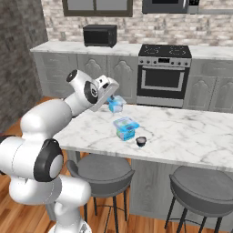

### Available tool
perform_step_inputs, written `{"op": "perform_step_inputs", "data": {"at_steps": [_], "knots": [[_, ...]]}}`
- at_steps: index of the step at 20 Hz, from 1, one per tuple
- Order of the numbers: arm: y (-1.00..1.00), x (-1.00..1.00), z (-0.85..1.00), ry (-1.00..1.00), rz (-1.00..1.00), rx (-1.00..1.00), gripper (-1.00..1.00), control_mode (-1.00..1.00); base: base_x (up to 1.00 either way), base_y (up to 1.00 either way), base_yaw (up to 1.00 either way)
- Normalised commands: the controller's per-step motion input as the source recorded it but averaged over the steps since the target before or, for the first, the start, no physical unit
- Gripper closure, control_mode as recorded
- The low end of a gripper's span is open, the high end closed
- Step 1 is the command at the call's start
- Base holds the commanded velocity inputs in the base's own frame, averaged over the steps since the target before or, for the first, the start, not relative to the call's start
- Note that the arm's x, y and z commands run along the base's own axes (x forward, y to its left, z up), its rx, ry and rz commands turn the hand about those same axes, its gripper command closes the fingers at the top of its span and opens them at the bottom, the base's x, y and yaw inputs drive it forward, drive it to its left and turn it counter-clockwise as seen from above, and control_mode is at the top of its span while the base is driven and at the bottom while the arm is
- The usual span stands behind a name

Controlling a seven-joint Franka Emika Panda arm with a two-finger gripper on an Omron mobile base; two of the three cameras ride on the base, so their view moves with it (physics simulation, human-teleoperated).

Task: Stack the yogurt containers by placing the smaller containers on top of the larger containers.

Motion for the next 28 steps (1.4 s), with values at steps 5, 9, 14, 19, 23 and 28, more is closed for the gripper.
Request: {"op": "perform_step_inputs", "data": {"at_steps": [5,9,14,19,23,28], "knots": [[-0.14,0.0,-0.25,0.0,0.0,0.0,1.0,-1.0,0.0,0.0,0.0],[-0.05,0.0,-0.28,0.0,0.0,0.0,1.0,-1.0,0.0,0.0,0.0],[-0.02,0.0,-0.25,0.0,0.0,0.0,1.0,-1.0,0.0,0.0,0.0],[-0.04,0.0,-0.2,0.0,0.0,0.0,1.0,-1.0,0.0,0.0,0.0],[-0.06,0.0,-0.21,0.0,0.0,0.0,1.0,-1.0,0.0,0.0,0.0],[-0.07,0.01,-0.18,0.0,0.0,0.0,1.0,-1.0,0.0,0.0,0.0]]}}
